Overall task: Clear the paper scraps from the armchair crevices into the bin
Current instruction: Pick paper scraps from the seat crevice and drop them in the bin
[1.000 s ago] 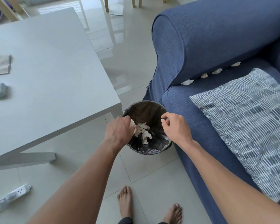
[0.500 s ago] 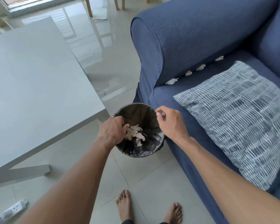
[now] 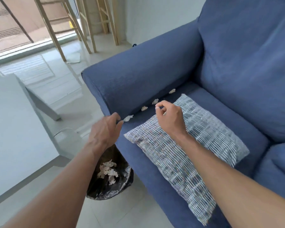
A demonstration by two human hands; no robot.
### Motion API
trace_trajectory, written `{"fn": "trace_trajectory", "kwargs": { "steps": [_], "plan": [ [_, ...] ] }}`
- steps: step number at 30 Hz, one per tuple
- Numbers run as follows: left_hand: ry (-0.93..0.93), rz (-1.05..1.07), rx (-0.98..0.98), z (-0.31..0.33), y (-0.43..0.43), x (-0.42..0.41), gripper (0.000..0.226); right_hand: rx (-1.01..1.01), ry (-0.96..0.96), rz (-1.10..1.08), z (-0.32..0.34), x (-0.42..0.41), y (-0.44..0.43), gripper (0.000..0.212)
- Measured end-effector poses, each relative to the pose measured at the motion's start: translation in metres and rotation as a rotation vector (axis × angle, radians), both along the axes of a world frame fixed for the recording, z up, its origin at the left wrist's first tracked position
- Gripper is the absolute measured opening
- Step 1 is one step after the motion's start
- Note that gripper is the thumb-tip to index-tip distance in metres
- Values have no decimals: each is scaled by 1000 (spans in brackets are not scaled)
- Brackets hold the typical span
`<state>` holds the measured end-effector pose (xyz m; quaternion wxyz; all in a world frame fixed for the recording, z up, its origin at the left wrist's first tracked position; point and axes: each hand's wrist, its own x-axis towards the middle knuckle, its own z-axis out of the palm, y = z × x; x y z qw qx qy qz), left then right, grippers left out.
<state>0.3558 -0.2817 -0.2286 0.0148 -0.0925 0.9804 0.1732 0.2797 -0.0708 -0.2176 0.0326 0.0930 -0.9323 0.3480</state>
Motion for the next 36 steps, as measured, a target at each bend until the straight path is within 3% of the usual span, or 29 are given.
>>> {"fn": "trace_trajectory", "kwargs": {
  "steps": [6,15,20,26,32,36],
  "plan": [
    [49,-66,21,1,70,-59,25,14,-30,-112,-8,-59,56,15],
    [-30,-122,-51,-67,94,-154,21,173,-186,-120,-66,-180,78,19],
    [-150,-299,-282,-102,107,-197,37,357,-507,-106,-110,-230,78,41],
    [-252,-464,-507,-129,121,-231,77,372,-545,-59,-145,-272,64,50],
    [-377,-617,-661,-124,138,-254,51,335,-561,-194,-166,-283,58,50],
    [-413,-705,-784,-113,143,-254,59,185,-638,-305,-172,-294,58,46]
  ]
}}
